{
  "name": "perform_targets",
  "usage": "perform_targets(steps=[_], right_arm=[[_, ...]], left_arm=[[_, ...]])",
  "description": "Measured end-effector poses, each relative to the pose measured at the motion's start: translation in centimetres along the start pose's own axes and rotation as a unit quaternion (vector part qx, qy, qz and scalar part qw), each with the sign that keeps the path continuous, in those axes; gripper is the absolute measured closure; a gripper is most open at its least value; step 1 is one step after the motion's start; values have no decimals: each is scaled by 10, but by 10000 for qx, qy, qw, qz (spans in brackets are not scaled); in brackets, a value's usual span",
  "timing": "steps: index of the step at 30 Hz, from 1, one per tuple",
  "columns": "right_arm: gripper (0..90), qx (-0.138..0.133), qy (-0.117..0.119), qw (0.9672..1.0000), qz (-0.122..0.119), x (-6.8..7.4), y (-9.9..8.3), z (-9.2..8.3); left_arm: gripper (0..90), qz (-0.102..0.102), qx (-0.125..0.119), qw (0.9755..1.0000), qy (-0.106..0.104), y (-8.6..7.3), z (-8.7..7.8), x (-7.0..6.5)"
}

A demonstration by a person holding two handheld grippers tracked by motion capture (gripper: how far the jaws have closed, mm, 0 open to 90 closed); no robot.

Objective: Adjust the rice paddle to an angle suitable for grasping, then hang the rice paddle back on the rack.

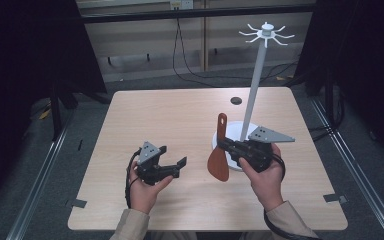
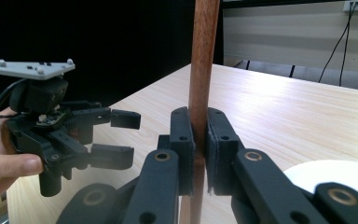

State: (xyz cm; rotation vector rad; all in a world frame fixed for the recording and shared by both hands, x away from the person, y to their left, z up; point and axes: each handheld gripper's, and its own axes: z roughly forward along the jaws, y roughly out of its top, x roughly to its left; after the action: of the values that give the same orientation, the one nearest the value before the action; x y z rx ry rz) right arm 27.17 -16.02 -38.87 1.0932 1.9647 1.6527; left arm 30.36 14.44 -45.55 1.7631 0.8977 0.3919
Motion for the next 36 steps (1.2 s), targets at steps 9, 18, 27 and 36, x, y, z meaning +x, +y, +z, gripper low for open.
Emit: perform_targets(steps=[9, 18, 27, 36], right_arm=[[829, 61, 108, 9998, -137, 3, 6, -1], [829, 18, 194, 9996, -203, 4, 21, -3], [829, -108, 151, 9996, -196, -4, 39, -10], [829, -149, 70, 9996, -241, -11, 54, -16]], left_arm=[[132, -60, -41, 10000, 64, -3, -3, 4], [126, -72, -28, 9999, 103, -4, -5, 7], [127, -104, -14, 9999, 132, -7, -6, 9], [126, -111, -13, 9999, 86, -6, -6, 7]])
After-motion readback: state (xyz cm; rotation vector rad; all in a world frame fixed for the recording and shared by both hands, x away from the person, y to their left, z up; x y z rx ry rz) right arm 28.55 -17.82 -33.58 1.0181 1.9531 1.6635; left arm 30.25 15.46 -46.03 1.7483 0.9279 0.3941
